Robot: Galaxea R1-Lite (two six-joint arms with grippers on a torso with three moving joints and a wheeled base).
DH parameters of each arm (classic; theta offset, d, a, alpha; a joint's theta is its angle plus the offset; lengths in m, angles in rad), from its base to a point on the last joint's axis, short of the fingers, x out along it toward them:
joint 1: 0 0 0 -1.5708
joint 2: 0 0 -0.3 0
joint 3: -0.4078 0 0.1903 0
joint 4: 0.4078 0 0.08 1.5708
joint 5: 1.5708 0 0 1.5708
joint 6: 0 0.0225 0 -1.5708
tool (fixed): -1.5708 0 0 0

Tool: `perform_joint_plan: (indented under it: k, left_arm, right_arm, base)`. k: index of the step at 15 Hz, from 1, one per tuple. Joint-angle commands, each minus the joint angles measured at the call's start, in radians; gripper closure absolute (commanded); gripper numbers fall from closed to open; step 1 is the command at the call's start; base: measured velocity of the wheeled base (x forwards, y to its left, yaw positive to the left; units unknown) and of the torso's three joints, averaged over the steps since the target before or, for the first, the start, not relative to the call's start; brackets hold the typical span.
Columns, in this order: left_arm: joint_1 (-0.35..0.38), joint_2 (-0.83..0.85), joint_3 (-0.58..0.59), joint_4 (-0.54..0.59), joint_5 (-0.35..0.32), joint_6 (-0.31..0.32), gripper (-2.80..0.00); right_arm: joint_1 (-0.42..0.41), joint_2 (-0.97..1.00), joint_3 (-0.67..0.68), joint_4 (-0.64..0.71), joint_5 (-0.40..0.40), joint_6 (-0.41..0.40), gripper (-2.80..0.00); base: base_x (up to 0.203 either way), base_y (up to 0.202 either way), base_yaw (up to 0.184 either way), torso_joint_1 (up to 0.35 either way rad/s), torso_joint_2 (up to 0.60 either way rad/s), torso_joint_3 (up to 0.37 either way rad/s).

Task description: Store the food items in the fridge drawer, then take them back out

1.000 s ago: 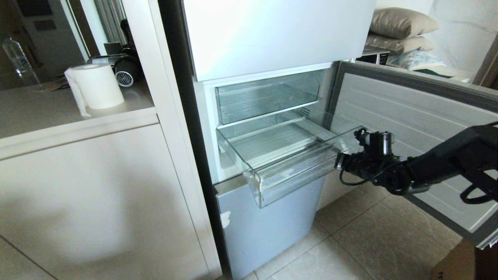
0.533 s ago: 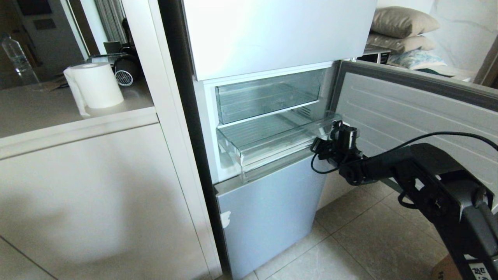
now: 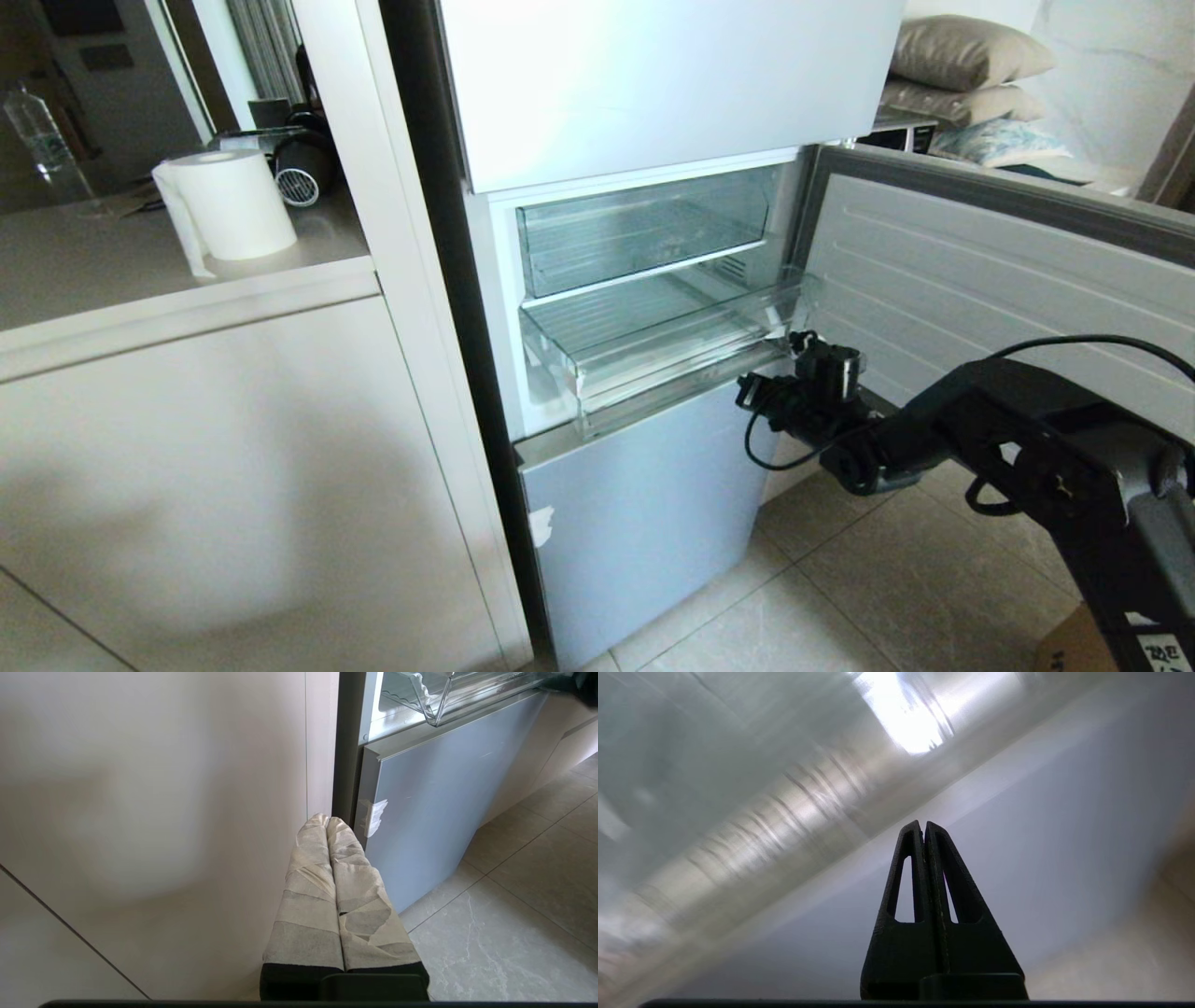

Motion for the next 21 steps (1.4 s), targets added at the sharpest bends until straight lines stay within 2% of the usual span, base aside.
perform_joint_plan:
  k: [1,4,6,7,9,11,13,16,19,21]
  left_arm:
    - [0.000,0.002,0.000,0.000,0.000,0.001,0.00]
    - [0.000,0.002,0.000,0.000,0.000,-0.001,0.00]
    - [0.000,0.002,0.000,0.000,0.000,-0.001,0.00]
    - [0.000,0.002,0.000,0.000,0.000,-0.001,0.00]
    - [0.000,0.002,0.000,0.000,0.000,-0.001,0.00]
    - [0.000,0.002,0.000,0.000,0.000,0.000,0.00]
    - [0.000,0.002,0.000,0.000,0.000,0.000,0.00]
    - [0.000,0.002,0.000,0.000,0.000,-0.001,0.00]
    - [0.000,0.003,0.000,0.002,0.001,0.002,0.00]
    - [0.000,0.002,0.000,0.007,-0.003,0.064,0.00]
  right_arm:
    - [0.008,0.066,-0.249,0.036,0.010,-0.006,0.00]
    - [0.036,0.152,-0.411,0.061,-0.031,-0.039,0.00]
    - [0.050,0.174,-0.420,-0.009,-0.037,-0.046,0.00]
    - [0.051,0.178,-0.411,-0.042,-0.043,-0.043,0.00]
    - [0.053,0.161,-0.361,-0.088,-0.111,-0.049,0.00]
    - [0.055,0.097,-0.247,-0.122,-0.130,-0.054,0.00]
    - [0.056,-0.022,-0.024,-0.175,-0.117,-0.056,0.00]
    - [0.076,-0.323,0.388,-0.247,-0.103,-0.063,0.00]
    - [0.089,-0.619,0.743,-0.299,-0.098,-0.079,0.00]
    - [0.090,-0.795,0.936,-0.314,-0.098,-0.097,0.00]
  base:
    - [0.000,0.000,0.000,0.000,0.00,0.000]
    - [0.000,0.000,0.000,0.000,0.00,0.000]
    - [0.000,0.000,0.000,0.000,0.00,0.000]
    - [0.000,0.000,0.000,0.000,0.00,0.000]
    - [0.000,0.000,0.000,0.000,0.00,0.000]
    - [0.000,0.000,0.000,0.000,0.00,0.000]
    - [0.000,0.000,0.000,0.000,0.00,0.000]
    - [0.000,0.000,0.000,0.000,0.00,0.000]
    - [0.000,0.000,0.000,0.000,0.00,0.000]
    - [0.000,0.000,0.000,0.000,0.00,0.000]
